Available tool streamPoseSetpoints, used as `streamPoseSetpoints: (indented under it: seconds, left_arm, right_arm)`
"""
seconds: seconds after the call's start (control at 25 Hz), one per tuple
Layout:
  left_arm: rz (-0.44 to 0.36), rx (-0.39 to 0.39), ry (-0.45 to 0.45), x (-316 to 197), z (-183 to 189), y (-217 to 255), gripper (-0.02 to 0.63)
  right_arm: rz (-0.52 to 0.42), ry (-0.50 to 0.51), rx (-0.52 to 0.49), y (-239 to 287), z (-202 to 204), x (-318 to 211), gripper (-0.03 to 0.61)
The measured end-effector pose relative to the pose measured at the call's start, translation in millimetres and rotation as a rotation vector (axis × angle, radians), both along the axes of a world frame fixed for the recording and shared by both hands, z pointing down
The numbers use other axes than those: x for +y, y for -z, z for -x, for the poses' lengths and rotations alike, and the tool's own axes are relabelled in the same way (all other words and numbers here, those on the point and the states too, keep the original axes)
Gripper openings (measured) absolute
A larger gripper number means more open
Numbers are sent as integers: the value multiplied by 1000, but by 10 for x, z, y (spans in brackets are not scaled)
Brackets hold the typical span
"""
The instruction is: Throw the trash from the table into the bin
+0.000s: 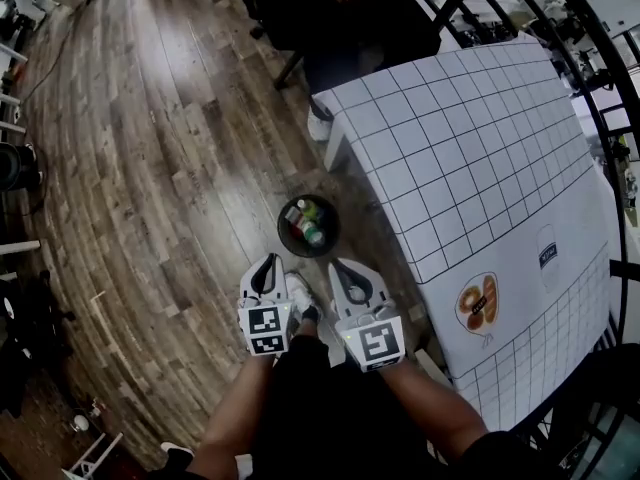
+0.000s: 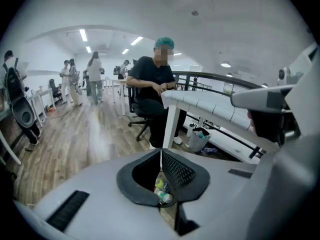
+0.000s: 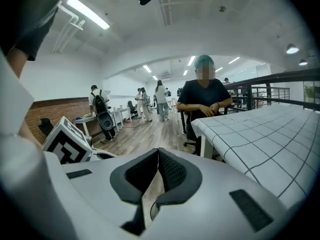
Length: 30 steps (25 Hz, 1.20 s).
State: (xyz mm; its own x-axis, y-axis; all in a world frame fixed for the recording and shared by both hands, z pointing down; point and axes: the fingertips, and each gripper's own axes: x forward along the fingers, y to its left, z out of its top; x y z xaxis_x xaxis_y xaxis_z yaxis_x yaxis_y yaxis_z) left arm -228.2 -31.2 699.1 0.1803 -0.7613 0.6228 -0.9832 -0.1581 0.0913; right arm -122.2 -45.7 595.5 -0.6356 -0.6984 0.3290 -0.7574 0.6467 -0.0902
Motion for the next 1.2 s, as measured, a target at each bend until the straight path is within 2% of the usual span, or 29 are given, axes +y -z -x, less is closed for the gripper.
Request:
streamPoseSetpoints:
  seconds: [0.16,0.4,0.64,0.96,1.2]
  left_arm:
    - [-64,26,23,48,194,495,23]
    - [-206,78,-1,43,254,1331,23]
    - [-326,101,-45,13,227,2008,23]
    - [-419,95,-52,6,301,2479,23]
    - [-447,100,-44,38,314,2682,23]
  right_arm:
    - [-7,26,22,202,62,71,25]
    - [-65,42,17,674,156,72,25]
    - [-189,70,-7,1258,365,50,25]
    - [-275,91,-14,1618,518,53,25]
    - [-314,90,-51,1822,583,79,25]
